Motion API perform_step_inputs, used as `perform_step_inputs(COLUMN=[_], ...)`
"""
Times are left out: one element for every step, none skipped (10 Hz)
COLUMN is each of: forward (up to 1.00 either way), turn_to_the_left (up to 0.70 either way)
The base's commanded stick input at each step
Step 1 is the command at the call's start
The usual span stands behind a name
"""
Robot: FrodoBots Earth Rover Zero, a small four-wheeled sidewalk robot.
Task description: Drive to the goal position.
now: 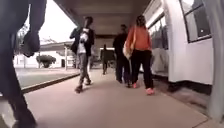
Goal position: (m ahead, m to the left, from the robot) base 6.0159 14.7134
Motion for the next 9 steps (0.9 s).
perform_step_inputs(forward=[0.0,0.0,0.0,0.0,0.0,0.0,0.0,0.0,0.0], turn_to_the_left=[0.0,0.0,0.0,0.0,0.0,0.0,0.0,0.0,0.0])
